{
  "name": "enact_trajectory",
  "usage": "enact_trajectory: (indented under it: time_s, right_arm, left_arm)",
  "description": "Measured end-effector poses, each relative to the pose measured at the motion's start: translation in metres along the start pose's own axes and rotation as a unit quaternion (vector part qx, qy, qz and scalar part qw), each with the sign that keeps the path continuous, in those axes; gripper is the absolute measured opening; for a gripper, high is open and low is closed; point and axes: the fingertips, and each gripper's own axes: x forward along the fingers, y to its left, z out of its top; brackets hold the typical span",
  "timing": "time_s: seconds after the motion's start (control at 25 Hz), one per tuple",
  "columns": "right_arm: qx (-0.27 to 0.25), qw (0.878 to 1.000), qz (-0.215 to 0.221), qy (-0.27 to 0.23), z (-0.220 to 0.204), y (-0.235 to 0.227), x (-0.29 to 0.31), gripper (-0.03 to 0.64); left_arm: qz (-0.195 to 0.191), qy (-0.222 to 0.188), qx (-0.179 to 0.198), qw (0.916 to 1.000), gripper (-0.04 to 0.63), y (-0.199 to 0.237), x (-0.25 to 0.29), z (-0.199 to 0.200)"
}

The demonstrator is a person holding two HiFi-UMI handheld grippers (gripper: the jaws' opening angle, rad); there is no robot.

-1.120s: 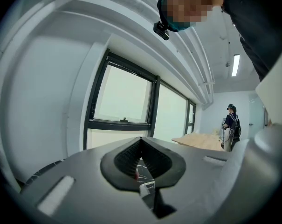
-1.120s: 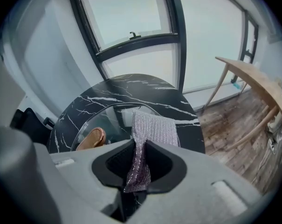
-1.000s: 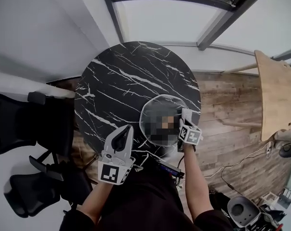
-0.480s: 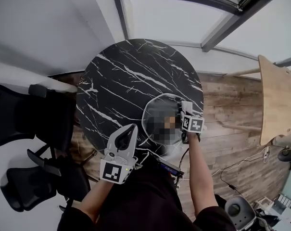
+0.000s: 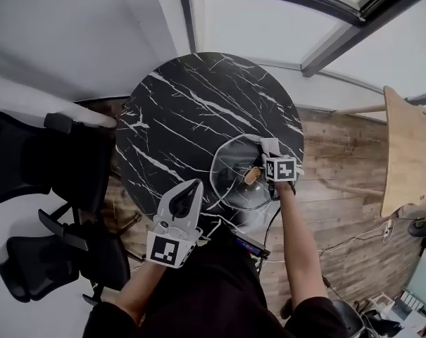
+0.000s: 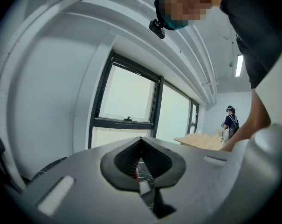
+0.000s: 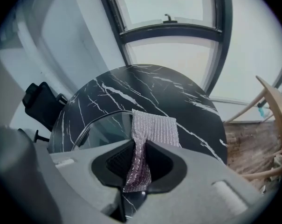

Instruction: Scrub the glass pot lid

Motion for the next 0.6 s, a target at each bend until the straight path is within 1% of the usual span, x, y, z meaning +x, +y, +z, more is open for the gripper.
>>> enact_trajectory:
  time_s: [0.08, 0.16, 0.36, 0.44, 0.6]
  right_arm:
    - [-0.029, 0.999, 0.012, 0.012, 0.005, 0.008, 0.004, 0.075]
    - [-0.054, 0.998, 0.015, 0.021, 0.009, 0.012, 0.006, 0.075]
    - [-0.085, 0.996, 0.021, 0.029, 0.016, 0.023, 0.010, 0.075]
    - [-0.099, 0.994, 0.033, 0.031, 0.020, 0.032, 0.012, 0.075]
    - [-0.136, 0.987, 0.073, 0.045, 0.021, 0.053, 0.016, 0.075]
  left_arm:
    - [0.004, -0.001, -0.003, 1.0000, 0.003, 0.003, -0.003, 0.000]
    - [0.008, -0.002, -0.004, 1.0000, 0.003, 0.006, -0.006, 0.000]
    - [0.022, 0.001, -0.009, 0.9997, 0.003, 0.019, -0.015, -0.002]
    - [0.027, 0.002, -0.010, 0.9996, 0.003, 0.025, -0.019, -0.003]
    - [0.037, -0.001, -0.015, 0.9992, 0.003, 0.035, -0.027, -0.003]
